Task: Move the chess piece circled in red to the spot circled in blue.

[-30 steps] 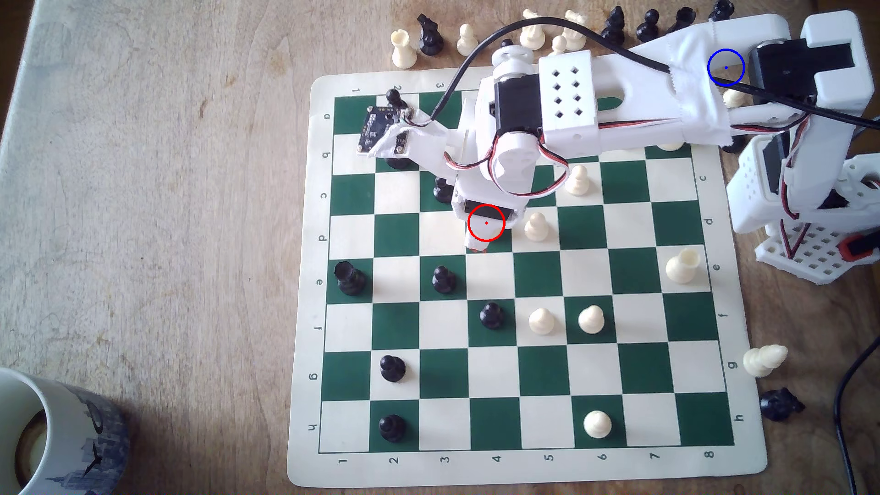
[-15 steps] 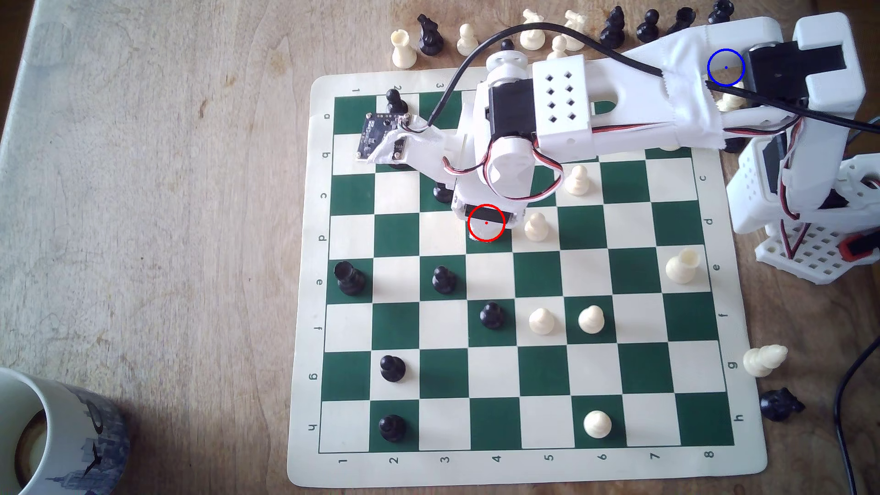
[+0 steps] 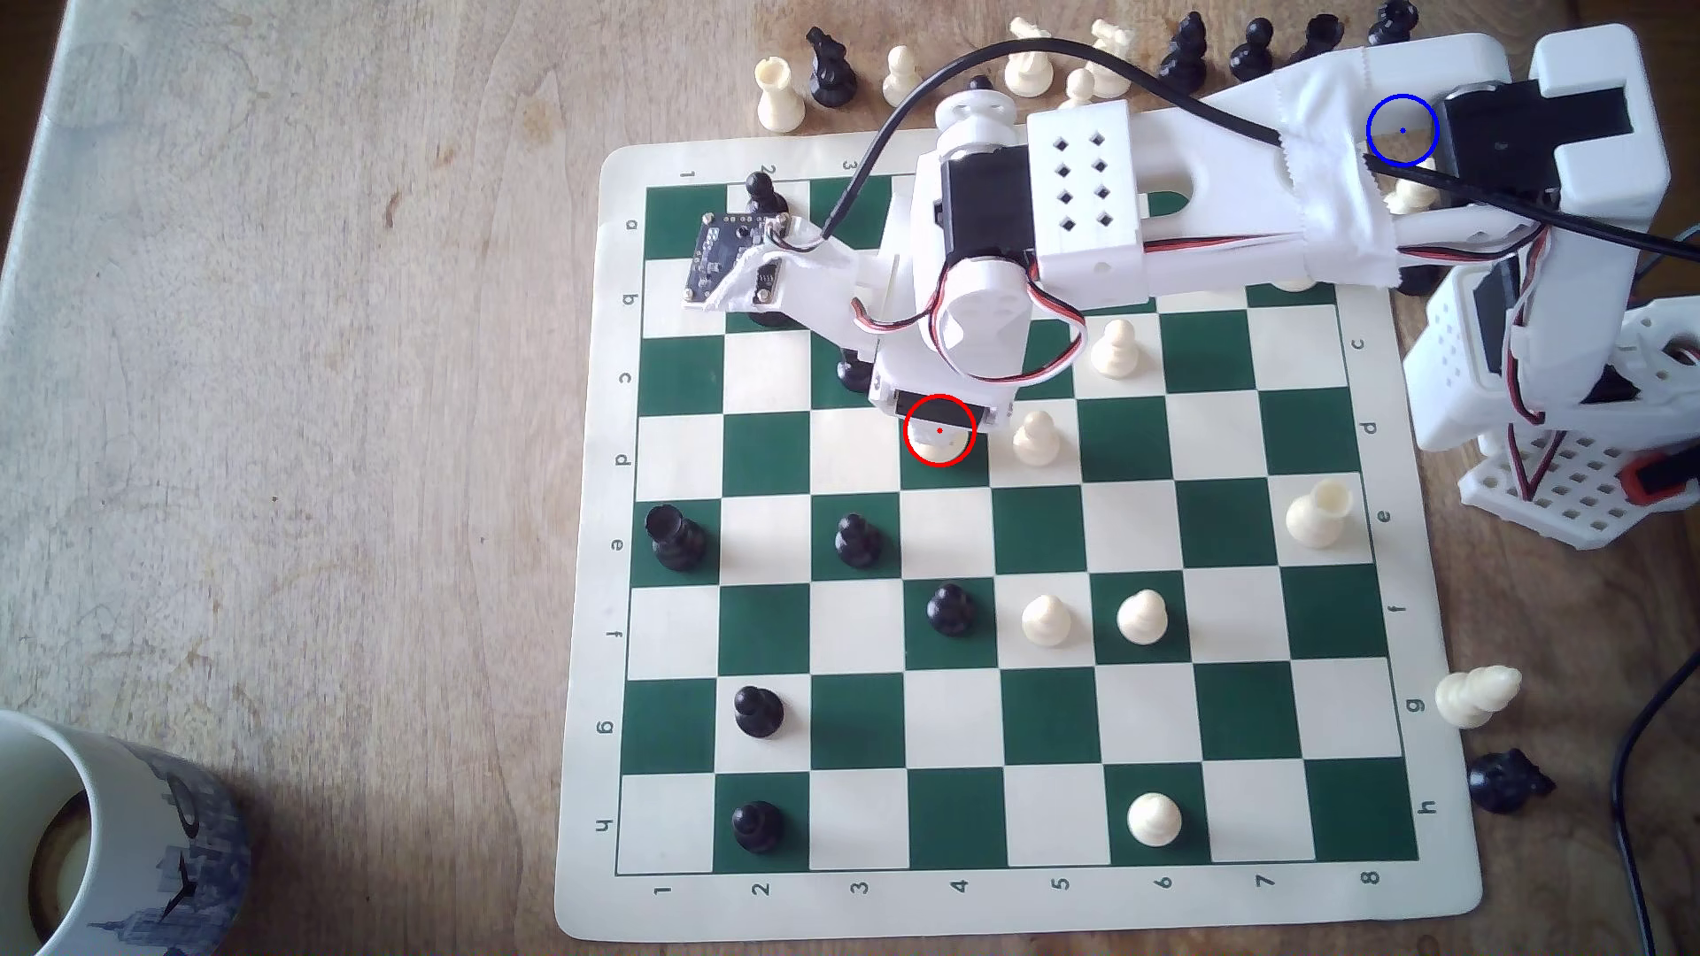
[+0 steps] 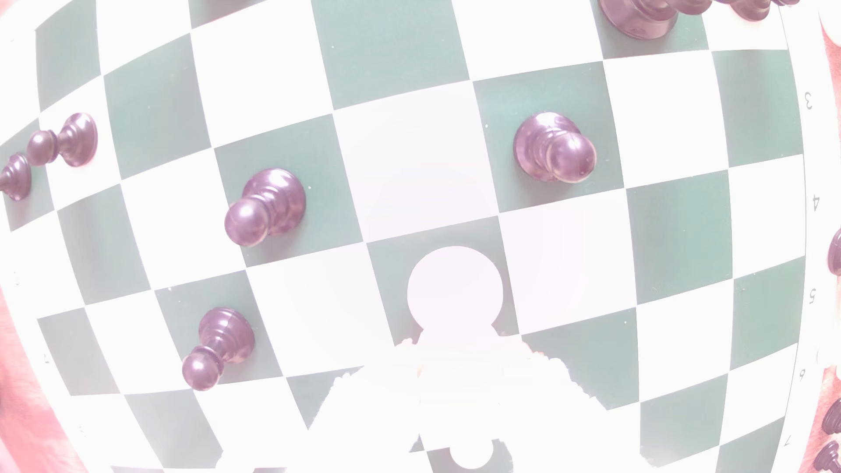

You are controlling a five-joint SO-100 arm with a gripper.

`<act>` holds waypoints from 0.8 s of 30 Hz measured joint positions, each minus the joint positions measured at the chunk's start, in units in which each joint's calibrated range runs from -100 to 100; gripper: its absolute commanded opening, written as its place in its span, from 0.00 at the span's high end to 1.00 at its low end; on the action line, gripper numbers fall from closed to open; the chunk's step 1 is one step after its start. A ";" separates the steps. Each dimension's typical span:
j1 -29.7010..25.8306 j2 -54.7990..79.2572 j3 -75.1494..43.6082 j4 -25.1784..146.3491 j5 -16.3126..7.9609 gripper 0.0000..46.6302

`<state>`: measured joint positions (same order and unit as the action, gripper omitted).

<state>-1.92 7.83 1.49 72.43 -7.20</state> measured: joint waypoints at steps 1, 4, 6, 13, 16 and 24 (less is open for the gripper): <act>0.00 0.00 -0.54 0.48 0.00 0.99; 0.37 0.00 -3.71 2.47 0.49 0.99; 1.11 0.00 -5.60 3.59 0.24 0.99; 6.56 -6.62 -7.05 9.00 -0.54 0.99; 12.02 -11.73 -5.51 9.32 -0.59 0.99; 21.39 -28.32 8.13 9.96 -0.73 0.99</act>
<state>19.47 -20.49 9.62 82.39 -7.94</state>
